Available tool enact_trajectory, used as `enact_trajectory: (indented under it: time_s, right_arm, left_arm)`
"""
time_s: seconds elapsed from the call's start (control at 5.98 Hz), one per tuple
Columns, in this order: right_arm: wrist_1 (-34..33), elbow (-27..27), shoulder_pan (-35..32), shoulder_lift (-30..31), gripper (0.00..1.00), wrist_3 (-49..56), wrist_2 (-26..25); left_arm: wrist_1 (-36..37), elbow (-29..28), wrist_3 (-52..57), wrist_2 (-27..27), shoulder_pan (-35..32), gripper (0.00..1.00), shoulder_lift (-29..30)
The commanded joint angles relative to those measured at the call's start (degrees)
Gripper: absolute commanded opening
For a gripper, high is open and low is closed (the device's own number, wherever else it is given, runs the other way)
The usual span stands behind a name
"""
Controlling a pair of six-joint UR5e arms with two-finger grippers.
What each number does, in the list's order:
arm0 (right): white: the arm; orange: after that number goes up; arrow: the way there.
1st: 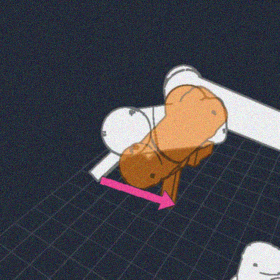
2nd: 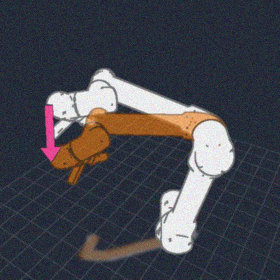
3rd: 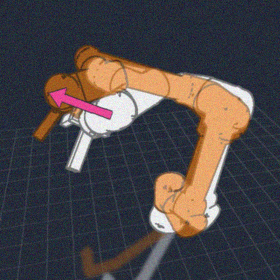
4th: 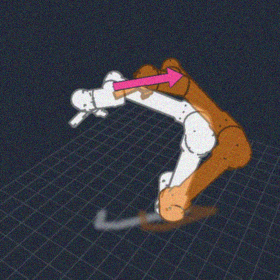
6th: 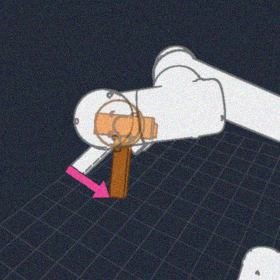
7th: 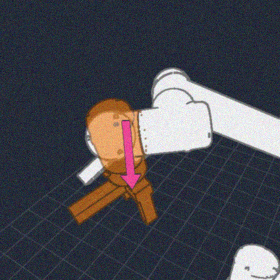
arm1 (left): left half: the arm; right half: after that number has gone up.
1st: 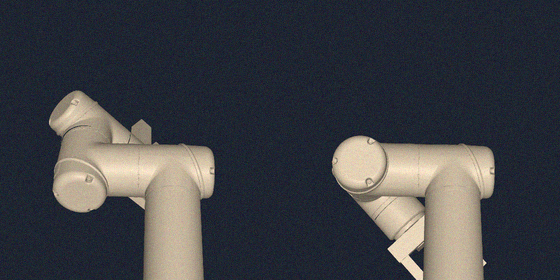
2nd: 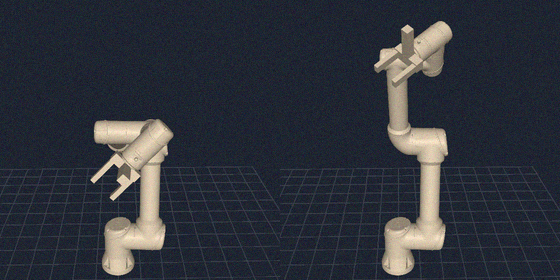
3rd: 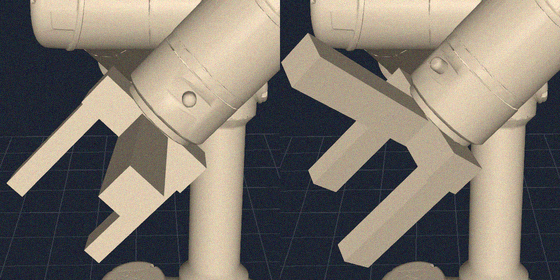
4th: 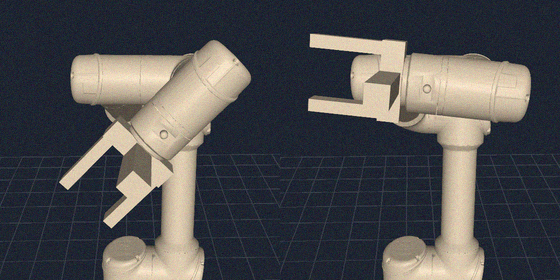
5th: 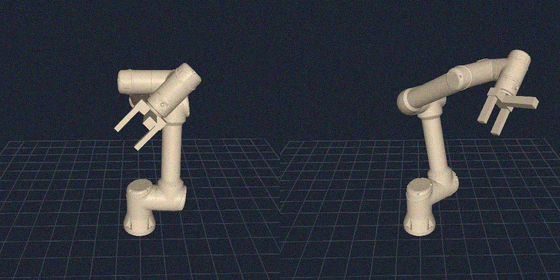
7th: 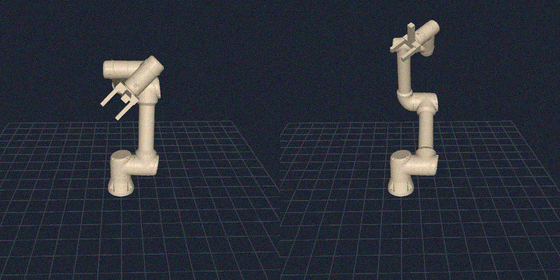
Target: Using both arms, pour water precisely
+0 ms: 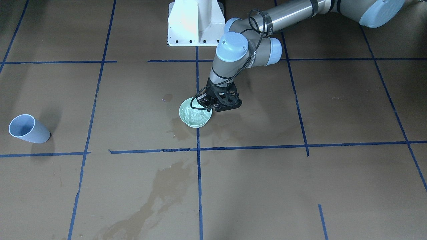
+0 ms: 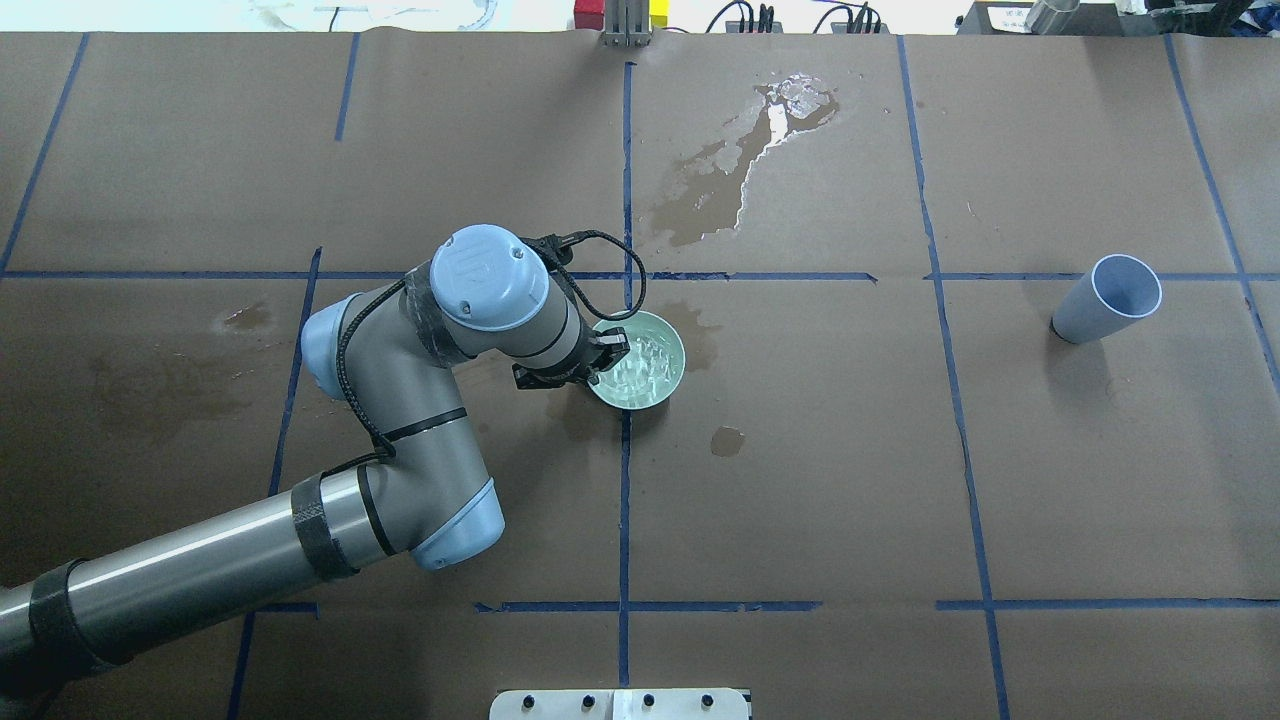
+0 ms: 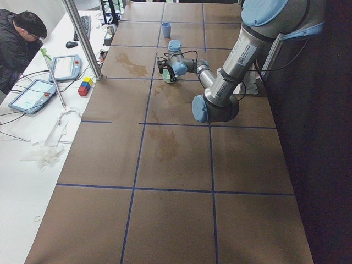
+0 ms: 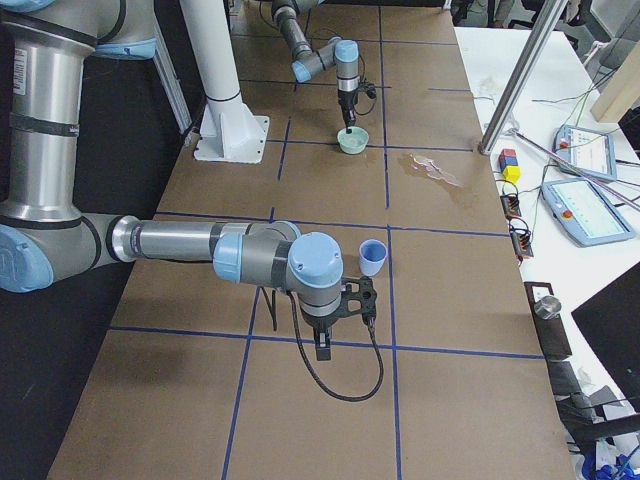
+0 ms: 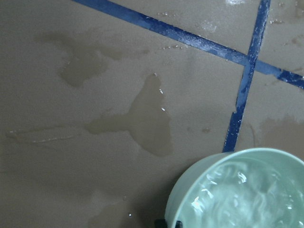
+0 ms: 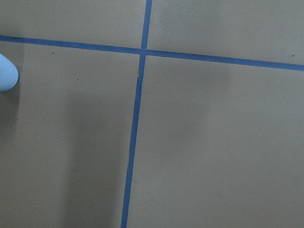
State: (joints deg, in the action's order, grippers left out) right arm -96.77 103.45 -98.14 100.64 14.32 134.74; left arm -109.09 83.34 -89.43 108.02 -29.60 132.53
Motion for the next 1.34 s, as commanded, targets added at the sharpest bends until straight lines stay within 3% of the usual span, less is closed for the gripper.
enact_trajectory:
  time_s: [0.0, 0.33, 1.0, 1.17]
  right_arm:
    - [0.0, 0.0, 0.1, 0.0, 1.0, 0.0, 0.0]
    - [0.0, 0.0, 0.0, 0.0, 1.0, 0.0, 0.0]
    - [0.0, -0.1, 0.8, 0.0, 1.0, -0.1, 0.0]
    - [0.0, -0.1, 1.5, 0.0, 1.0, -0.3, 0.0]
  left_arm:
    - [0.3, 0.9, 0.1, 0.3, -0.8, 0.01, -0.3]
    - [0.7, 7.0, 0.4, 4.3, -4.2, 0.0, -5.5]
    - [0.3, 19.0, 18.7, 17.0, -18.1, 0.0, -23.7]
    - [-0.2, 20.6, 24.9, 17.3, -21.4, 0.0, -28.9]
